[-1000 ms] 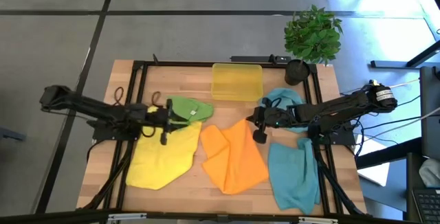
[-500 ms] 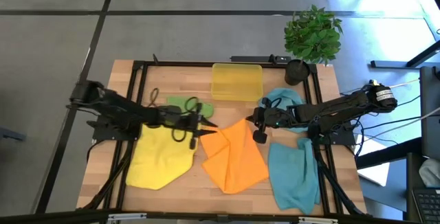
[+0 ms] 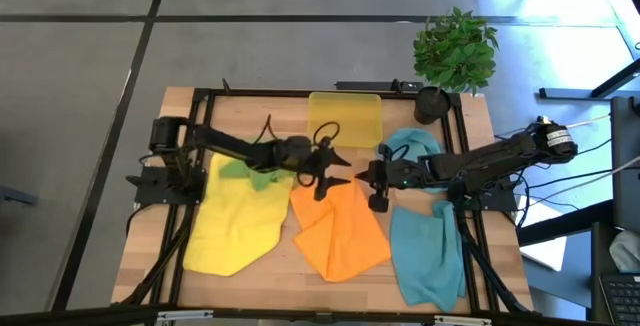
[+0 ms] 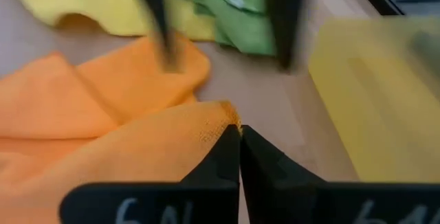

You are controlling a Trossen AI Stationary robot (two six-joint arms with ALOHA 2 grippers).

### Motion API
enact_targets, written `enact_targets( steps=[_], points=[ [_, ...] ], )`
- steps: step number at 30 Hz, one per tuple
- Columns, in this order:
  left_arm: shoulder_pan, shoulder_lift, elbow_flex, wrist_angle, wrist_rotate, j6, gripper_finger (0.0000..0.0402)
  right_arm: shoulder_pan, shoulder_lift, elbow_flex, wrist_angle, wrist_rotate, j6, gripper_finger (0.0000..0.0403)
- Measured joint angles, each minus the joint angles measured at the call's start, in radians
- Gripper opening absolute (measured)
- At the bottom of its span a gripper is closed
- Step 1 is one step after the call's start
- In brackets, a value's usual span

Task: Fold microfiber towels
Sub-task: Fold the orange microfiber cloth

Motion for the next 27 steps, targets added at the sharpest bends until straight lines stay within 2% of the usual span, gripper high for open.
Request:
enact_targets(
  steps=[5,7,20,27],
  points=[
    [0.029,0.003,0.032,-0.044,0.135,-0.052,0.0242,0.031,0.0,0.0,0.065,0.001,-0.038,0.0002],
    [0.029,0.003,0.035,-0.048,0.156,-0.062,0.0243,0.036,0.0,0.0,0.083,0.005,-0.039,0.0002],
    [0.006,0.005,0.034,-0.088,0.116,-0.038,0.0237,0.036,0.0,0.0,0.114,0.007,-0.043,0.0002],
    [0.006,0.074,0.065,-0.082,0.118,-0.058,0.0235,0.036,0.0,0.0,0.128,0.007,-0.059,0.0002]
  ],
)
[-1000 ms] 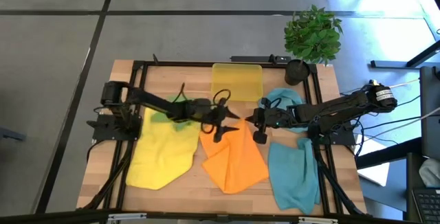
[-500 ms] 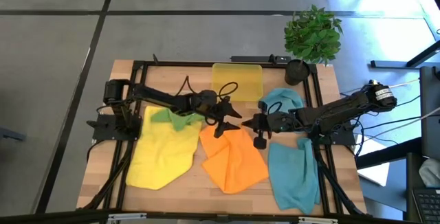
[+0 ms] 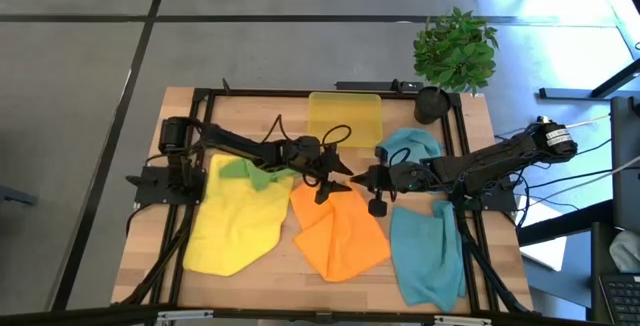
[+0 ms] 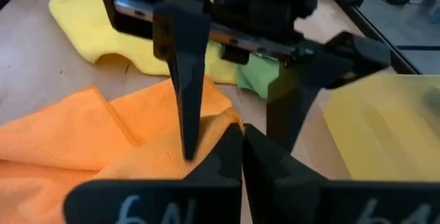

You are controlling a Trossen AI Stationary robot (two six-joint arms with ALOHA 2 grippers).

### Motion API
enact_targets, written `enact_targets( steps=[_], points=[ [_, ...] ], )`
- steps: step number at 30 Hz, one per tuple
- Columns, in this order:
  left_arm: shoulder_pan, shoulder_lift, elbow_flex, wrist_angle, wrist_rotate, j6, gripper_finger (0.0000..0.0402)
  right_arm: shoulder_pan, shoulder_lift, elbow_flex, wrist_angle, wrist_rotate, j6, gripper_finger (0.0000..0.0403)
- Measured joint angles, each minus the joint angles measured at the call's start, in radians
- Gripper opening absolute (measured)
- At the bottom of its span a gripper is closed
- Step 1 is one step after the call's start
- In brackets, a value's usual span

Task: Fold microfiber towels
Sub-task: Fold the orange microfiber cloth

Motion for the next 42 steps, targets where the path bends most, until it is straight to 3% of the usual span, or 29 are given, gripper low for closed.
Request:
enact_targets(
  steps=[8,14,22,27,37,40,42],
  points=[
    [0.0,0.013,0.034,-0.001,0.012,-0.001,0.0235,0.0,0.0,0.0,-0.03,0.0,0.001,0.0003],
    [0.011,0.011,0.034,-0.024,0.087,-0.035,0.0235,0.0,0.0,0.0,-0.05,0.0,0.019,0.0003],
    [0.037,0.011,0.034,-0.061,0.058,-0.106,0.023,0.0,0.0,0.0,-0.049,0.0,0.019,0.0003],
    [0.039,0.01,0.034,-0.06,0.064,-0.107,0.0188,0.0,0.0,0.0,-0.05,0.0,0.019,0.0003],
    [0.038,0.01,0.034,-0.051,0.166,-0.06,0.0063,0.0,0.0,0.0,-0.049,0.0,0.019,0.0003],
    [0.034,0.01,0.034,-0.067,0.167,-0.018,0.0015,0.0,0.0,0.0,-0.049,0.0,0.004,0.0012],
    [0.034,0.01,0.034,-0.071,0.165,0.0,0.0006,0.0,0.0,0.0,-0.049,0.0,0.002,0.0024]
  ],
)
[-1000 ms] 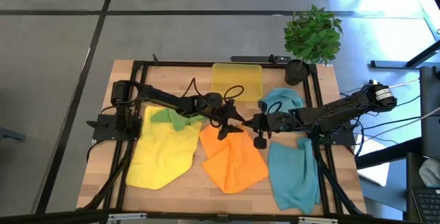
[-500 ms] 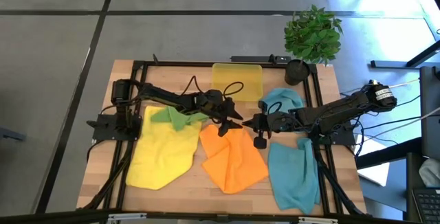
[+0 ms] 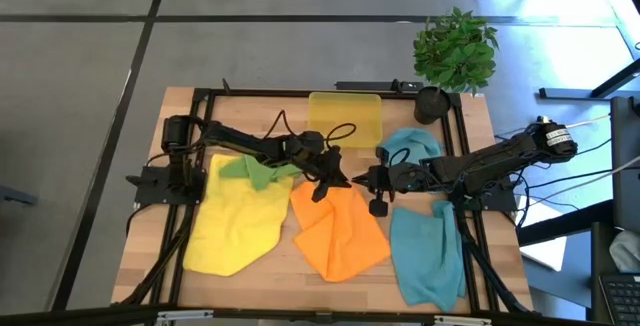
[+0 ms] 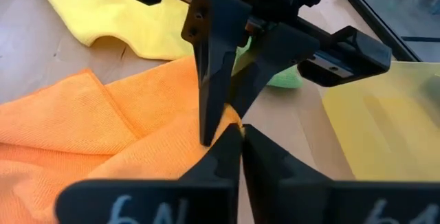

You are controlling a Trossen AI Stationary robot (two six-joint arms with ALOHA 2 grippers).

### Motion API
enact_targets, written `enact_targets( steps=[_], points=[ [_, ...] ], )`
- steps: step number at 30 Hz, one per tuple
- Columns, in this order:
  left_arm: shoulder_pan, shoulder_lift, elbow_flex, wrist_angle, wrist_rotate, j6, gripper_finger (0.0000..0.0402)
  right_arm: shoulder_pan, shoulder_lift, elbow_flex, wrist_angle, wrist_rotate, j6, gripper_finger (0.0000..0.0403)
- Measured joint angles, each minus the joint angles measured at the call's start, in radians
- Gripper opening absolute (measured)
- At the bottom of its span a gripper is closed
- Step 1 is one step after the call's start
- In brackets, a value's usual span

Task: Fold microfiber towels
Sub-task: Fold the orange microfiber cloth

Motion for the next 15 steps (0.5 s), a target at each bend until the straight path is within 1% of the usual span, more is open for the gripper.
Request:
enact_targets(
  steps=[4,6,9,11,15],
  points=[
    [0.0,0.0,0.0,-0.002,-0.011,0.022,0.0001,0.0,0.0,0.0,-0.005,0.0,0.021,0.0048],
    [0.0,-0.002,0.0,-0.005,-0.037,0.022,0.0001,0.0,0.0,0.0,-0.02,-0.001,0.031,0.0062],
    [0.004,-0.035,0.0,-0.063,-0.05,0.06,0.0,0.001,0.0,0.0,-0.068,-0.009,0.102,0.0085],
    [0.005,-0.078,0.001,-0.157,-0.082,0.1,0.0,0.0,0.0,0.0,-0.112,-0.032,0.152,0.0099],
    [-0.012,-0.177,0.001,-0.278,-0.205,0.16,0.0,0.001,0.0,0.001,-0.185,-0.086,0.236,0.0121]
  ],
)
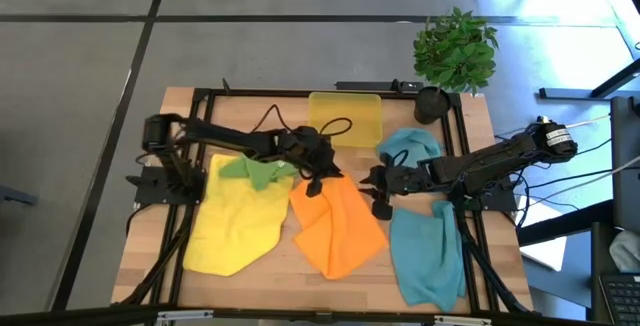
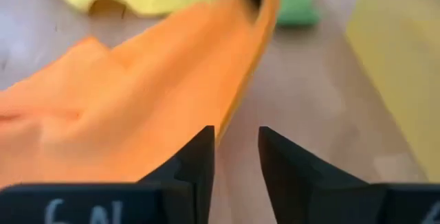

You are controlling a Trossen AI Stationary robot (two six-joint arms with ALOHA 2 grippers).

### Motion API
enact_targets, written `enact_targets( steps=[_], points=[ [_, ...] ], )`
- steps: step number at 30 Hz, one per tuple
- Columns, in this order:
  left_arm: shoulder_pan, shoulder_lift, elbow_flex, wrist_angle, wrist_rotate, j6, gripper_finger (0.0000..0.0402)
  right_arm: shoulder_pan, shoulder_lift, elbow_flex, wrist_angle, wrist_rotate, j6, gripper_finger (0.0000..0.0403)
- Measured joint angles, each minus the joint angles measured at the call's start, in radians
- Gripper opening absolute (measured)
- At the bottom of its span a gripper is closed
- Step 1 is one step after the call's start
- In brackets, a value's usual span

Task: Fold microfiber towels
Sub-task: Fold the orange microfiber cloth

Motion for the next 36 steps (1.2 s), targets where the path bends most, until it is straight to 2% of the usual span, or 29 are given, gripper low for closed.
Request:
enact_targets(
  steps=[4,9,18,22,29,36],
  points=[
    [-0.037,-0.08,0.0,-0.063,-0.1,0.054,0.0,0.006,0.0,-0.001,-0.024,-0.047,0.051,0.0137],
    [-0.081,-0.126,-0.001,-0.087,-0.146,0.093,0.0,0.017,0.001,-0.016,-0.042,-0.144,0.096,0.0155],
    [-0.117,-0.129,-0.001,-0.093,-0.175,0.118,0.0,-0.014,0.0,-0.146,-0.061,-0.143,0.174,0.0178],
    [-0.116,-0.129,-0.001,-0.093,-0.178,0.129,0.0,-0.074,0.001,-0.228,0.033,-0.158,0.184,0.0179],
    [-0.116,-0.129,-0.001,-0.085,-0.183,0.133,0.0,-0.167,0.001,-0.33,0.22,-0.322,0.176,0.0179],
    [-0.116,-0.149,-0.001,-0.072,-0.196,0.151,0.0,-0.185,0.001,-0.371,0.346,-0.422,0.155,0.0179]
  ],
)
